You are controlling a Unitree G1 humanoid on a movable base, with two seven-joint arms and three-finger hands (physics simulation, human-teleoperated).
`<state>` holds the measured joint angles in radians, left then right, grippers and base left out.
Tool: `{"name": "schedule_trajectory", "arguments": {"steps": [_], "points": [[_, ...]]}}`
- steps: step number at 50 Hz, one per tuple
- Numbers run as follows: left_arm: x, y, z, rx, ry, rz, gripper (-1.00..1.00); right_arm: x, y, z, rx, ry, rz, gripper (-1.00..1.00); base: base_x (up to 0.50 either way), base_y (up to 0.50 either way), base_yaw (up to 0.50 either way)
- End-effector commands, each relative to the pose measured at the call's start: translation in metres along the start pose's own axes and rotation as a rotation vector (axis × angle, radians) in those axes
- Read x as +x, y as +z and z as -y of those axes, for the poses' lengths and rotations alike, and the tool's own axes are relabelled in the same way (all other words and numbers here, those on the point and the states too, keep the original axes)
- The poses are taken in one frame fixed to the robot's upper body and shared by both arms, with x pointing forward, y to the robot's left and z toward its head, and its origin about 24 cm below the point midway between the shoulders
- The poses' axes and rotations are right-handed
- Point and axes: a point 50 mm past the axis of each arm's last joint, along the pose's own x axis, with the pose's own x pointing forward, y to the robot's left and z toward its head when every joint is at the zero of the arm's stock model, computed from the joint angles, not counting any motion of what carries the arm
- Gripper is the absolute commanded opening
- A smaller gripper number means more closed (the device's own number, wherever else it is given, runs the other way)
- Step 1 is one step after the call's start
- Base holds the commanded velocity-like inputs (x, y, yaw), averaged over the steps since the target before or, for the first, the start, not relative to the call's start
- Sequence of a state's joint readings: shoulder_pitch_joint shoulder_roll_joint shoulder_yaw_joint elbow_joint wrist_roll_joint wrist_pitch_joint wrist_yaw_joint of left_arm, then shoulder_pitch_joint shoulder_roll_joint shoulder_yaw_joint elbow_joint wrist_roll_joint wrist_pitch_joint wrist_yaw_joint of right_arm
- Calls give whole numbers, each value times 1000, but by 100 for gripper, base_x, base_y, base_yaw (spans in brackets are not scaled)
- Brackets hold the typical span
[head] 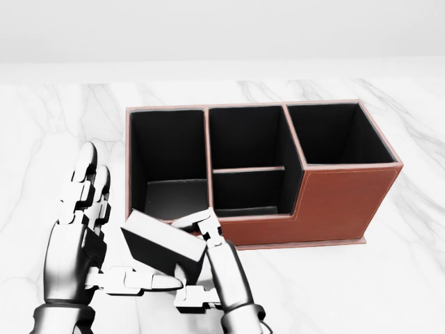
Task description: Pick up the book and place it in the right compartment of the caddy.
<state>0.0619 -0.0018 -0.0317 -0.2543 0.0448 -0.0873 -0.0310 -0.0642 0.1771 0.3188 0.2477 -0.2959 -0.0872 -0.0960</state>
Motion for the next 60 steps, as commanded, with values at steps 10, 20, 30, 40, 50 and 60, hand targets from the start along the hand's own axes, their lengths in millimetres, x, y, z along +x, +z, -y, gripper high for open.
{"name": "schedule_trajectory", "arguments": {"steps": [10,20,30,40,50,60], "points": [[-2,3,0,-10,-3,8,100,-5,41,13,99,-25,181,-100,0,0,0],[-2,1,-1,-10,-2,1,100,-5,54,24,91,-42,231,-100,0,0,0],[-1,-2,-1,-12,-2,-10,100,0,64,36,86,-63,243,-100,0,0,0],[-1,-1,-1,-10,-3,-5,100,10,78,49,79,-87,255,-100,0,0,0],[-1,-2,0,-8,-5,-10,100,18,91,65,64,-117,282,-100,0,0,0],[-2,-2,-1,-7,-3,-9,100,16,114,80,37,-145,378,-100,0,0,0]]}}
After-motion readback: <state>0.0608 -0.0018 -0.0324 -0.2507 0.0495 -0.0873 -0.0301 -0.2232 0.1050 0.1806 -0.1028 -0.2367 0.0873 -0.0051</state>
